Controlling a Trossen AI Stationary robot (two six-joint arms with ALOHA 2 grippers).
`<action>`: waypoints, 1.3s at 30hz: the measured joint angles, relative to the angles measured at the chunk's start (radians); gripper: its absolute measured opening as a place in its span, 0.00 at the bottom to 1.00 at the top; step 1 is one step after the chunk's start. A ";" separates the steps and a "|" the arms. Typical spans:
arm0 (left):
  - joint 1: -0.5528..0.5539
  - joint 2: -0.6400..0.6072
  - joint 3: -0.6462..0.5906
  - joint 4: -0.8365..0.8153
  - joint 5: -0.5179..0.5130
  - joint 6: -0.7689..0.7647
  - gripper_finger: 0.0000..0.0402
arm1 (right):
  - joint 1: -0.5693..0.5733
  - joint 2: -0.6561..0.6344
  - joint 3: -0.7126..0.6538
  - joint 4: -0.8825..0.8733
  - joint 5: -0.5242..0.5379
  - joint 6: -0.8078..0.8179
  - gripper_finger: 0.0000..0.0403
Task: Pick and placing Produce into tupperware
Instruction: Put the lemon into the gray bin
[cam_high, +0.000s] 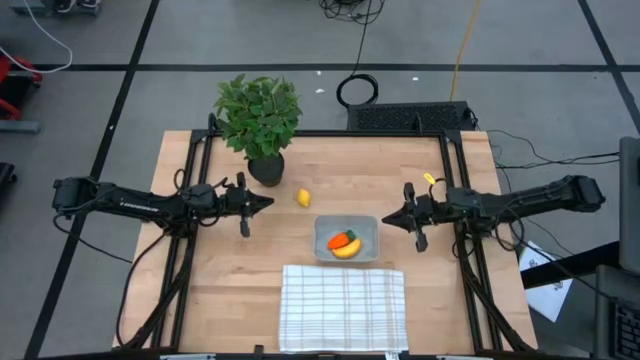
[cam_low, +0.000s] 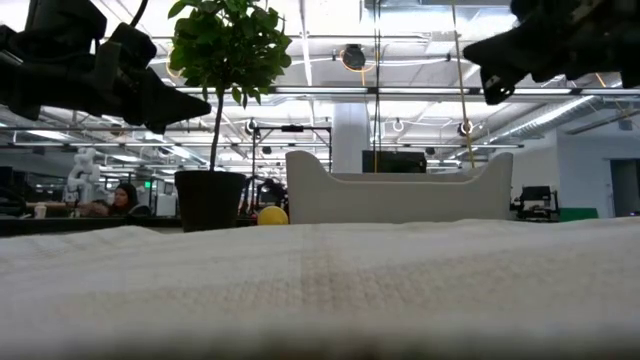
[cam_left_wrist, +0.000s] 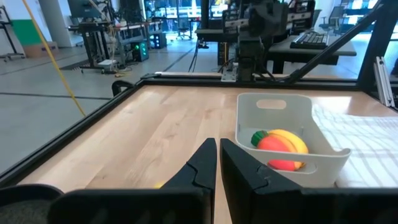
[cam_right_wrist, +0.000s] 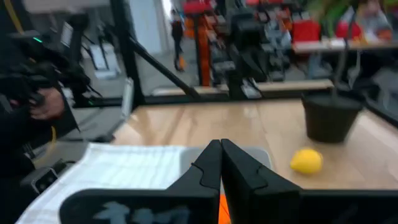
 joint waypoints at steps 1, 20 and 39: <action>0.000 0.000 0.000 -0.004 0.000 0.000 0.06 | 0.006 -0.006 -0.017 0.039 0.000 -0.006 0.00; 0.000 0.000 0.000 -0.012 0.000 -0.004 0.06 | -0.001 -0.030 -0.119 0.168 -0.005 -0.089 0.00; 0.000 0.000 0.000 -0.039 0.000 0.076 0.06 | -0.001 -0.211 -0.194 0.147 -0.005 -0.115 0.00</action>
